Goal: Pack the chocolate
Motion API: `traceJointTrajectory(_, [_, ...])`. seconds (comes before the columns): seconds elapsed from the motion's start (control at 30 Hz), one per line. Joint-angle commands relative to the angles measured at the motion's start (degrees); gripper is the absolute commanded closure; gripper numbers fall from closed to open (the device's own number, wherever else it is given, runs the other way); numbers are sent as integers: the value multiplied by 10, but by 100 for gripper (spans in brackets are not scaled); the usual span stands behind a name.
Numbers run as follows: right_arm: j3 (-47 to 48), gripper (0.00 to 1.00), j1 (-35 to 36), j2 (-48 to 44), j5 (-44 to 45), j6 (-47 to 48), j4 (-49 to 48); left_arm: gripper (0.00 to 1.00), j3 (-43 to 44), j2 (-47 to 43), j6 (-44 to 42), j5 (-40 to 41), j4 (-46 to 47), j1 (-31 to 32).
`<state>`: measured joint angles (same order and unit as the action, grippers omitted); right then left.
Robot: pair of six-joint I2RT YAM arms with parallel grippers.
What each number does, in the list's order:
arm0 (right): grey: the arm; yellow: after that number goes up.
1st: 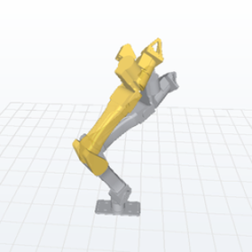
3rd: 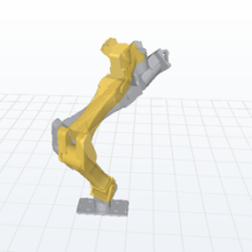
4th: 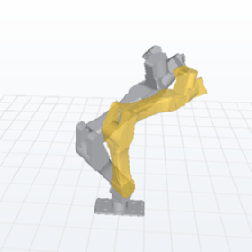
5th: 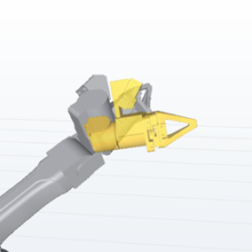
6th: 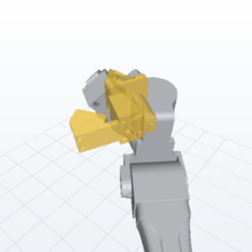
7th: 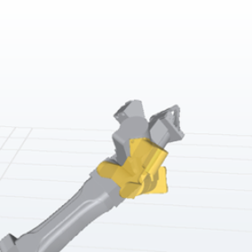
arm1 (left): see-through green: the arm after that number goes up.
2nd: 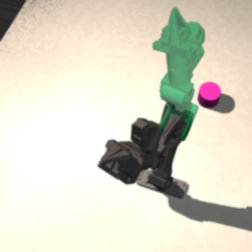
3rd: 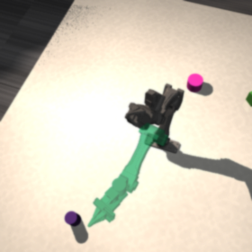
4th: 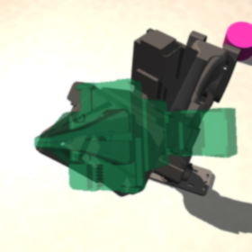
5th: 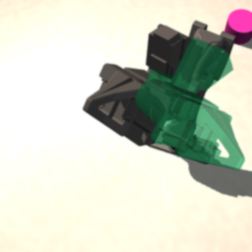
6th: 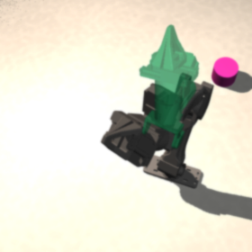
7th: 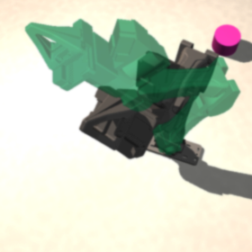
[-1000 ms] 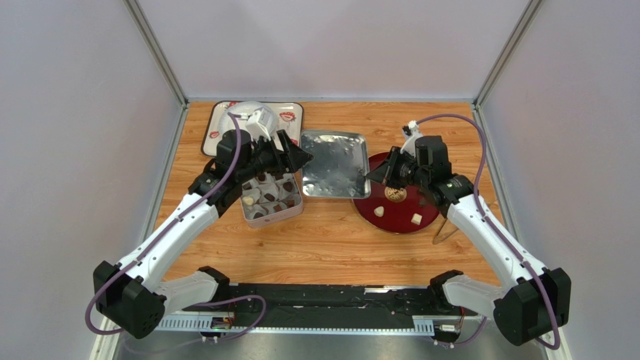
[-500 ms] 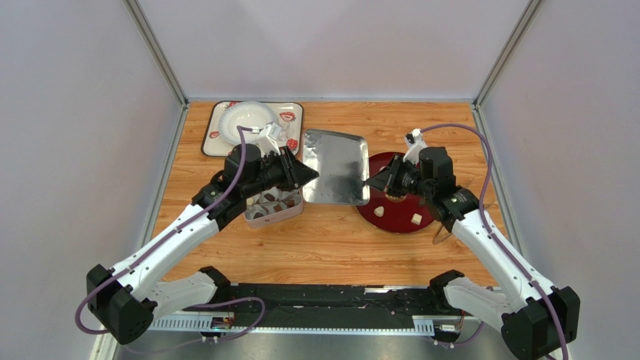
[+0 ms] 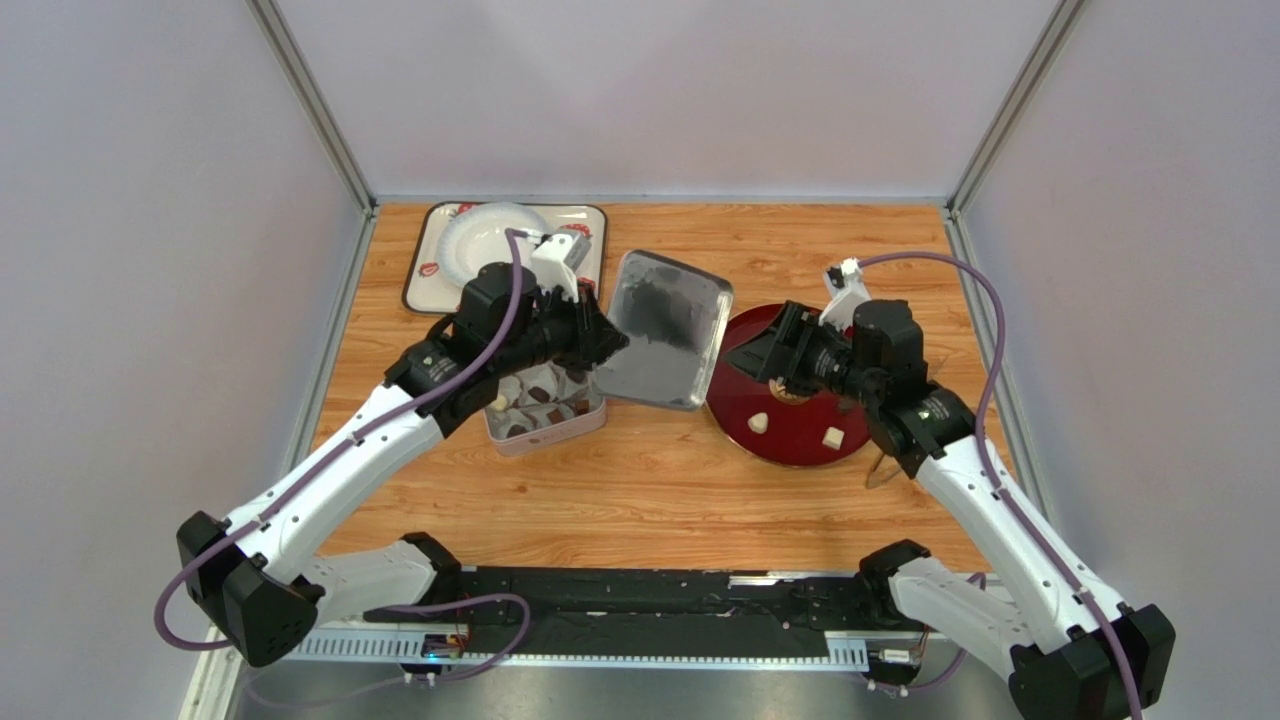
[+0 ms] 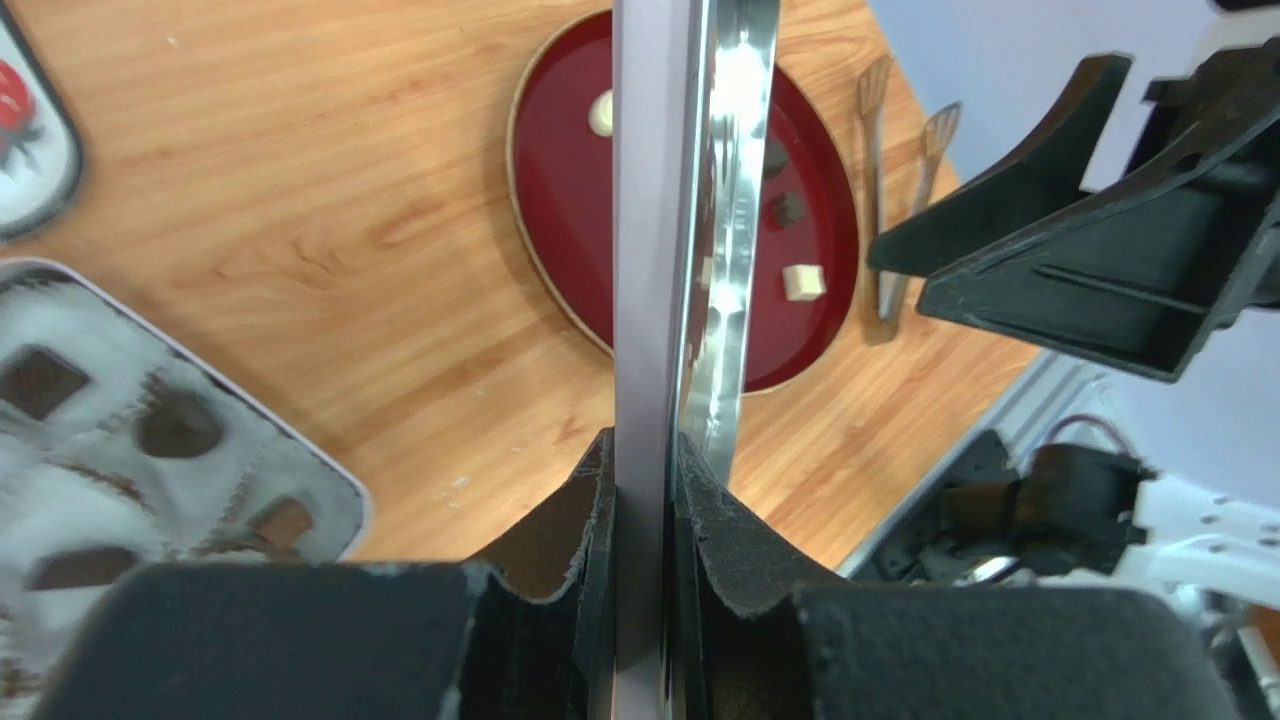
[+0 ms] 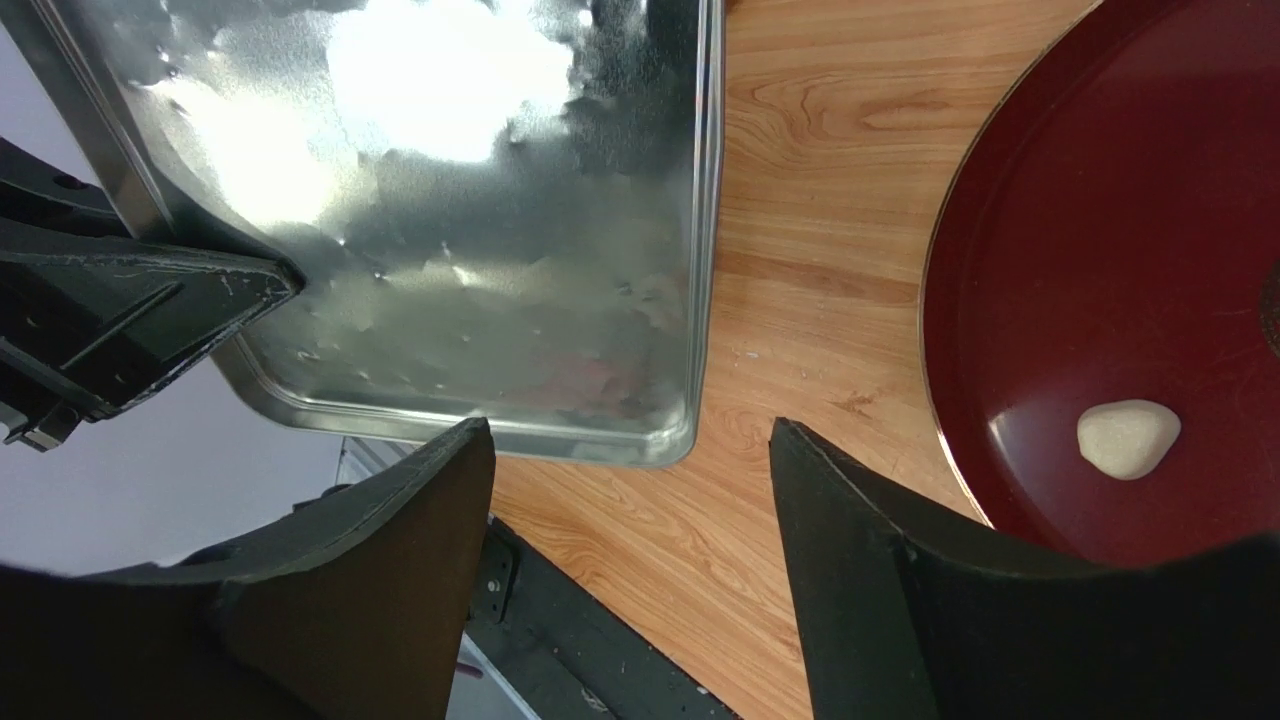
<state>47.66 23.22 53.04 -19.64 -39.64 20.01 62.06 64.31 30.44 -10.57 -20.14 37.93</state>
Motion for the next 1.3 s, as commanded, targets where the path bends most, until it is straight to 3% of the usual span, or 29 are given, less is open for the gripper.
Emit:
traceJointTrajectory(0.0, [45,26,5,-15,-2,-11,2,87,61,12,-158,27,-33,15])
traceJointTrajectory(0.3, [102,22,17,-18,-13,1,10,87,80,29,-357,180,-43,79])
traceJointTrajectory(0.73, [149,17,17,3,35,-91,41,87,-18,12,-592,362,123,185])
traceJointTrajectory(1.0, [155,13,17,39,64,-185,61,86,-79,15,-690,438,255,252])
traceJointTrajectory(1.27, [178,10,13,94,72,-213,85,85,-111,25,-749,470,324,289])
